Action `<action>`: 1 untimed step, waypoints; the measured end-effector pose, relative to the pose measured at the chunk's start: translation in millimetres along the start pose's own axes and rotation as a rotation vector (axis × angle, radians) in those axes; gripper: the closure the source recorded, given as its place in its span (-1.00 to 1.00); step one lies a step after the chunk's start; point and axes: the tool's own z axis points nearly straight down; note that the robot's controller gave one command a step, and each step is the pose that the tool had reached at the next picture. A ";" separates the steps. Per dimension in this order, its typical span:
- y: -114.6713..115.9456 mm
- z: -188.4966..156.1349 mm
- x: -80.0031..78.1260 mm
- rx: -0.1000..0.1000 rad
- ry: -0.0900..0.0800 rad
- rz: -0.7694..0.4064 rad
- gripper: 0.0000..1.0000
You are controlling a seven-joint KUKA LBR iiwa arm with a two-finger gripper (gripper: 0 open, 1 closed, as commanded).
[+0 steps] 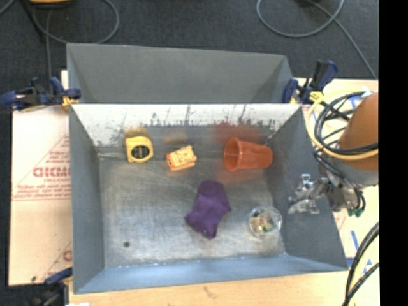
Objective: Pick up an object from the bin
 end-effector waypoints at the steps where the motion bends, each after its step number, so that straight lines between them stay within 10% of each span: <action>1: 29.0 43.0 -0.9 -0.003 0.003 -0.167 -1.00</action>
Offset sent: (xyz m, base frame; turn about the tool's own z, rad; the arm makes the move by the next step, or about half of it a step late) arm 0.0000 0.0000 0.0000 0.0000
